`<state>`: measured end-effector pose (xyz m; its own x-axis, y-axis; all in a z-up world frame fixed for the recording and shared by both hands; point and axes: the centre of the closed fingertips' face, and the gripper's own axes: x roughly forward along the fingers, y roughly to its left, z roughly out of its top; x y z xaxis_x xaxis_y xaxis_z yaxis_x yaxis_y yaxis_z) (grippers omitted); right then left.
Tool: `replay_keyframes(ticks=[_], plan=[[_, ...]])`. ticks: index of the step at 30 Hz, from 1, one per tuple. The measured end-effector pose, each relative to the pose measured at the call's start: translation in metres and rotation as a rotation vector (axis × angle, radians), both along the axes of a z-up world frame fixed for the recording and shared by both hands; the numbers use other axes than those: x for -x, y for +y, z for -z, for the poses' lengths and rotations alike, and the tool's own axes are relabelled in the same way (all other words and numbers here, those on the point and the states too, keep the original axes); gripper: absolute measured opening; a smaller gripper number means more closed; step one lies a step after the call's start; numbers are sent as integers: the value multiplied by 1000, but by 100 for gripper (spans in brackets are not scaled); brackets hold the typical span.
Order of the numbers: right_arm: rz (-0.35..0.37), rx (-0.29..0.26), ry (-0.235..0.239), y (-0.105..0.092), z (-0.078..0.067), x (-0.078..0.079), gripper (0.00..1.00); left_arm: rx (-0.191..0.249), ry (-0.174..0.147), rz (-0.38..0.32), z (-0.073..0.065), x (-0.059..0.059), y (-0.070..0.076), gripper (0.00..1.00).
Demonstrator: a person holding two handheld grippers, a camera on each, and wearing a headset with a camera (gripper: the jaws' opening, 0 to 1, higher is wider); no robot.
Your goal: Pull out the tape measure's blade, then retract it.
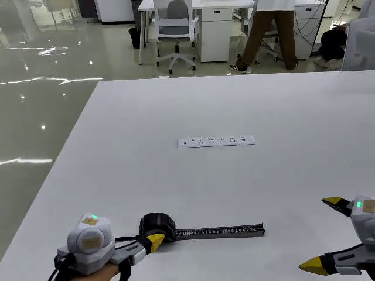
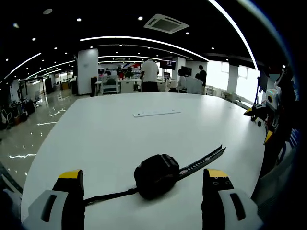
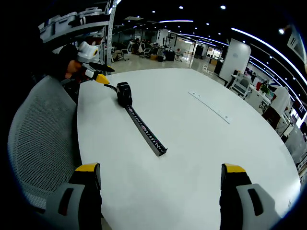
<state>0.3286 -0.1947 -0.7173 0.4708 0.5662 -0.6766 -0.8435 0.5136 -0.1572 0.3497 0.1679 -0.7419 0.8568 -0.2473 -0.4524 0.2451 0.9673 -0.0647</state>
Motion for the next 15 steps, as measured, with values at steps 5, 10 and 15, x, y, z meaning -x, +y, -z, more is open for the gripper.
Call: replay_keyframes(ticks=[5,10,15], plan=[[-65,42,25,8,7,-10,100,-4,-13,-2,8,-2,-17,100],[-116,66,39,19,13,-24,99,23,-25,-10,12,-7,-22,100],[-196,121,66,30,25,-36,97,29,-41,-24,14,-10,-18,100]])
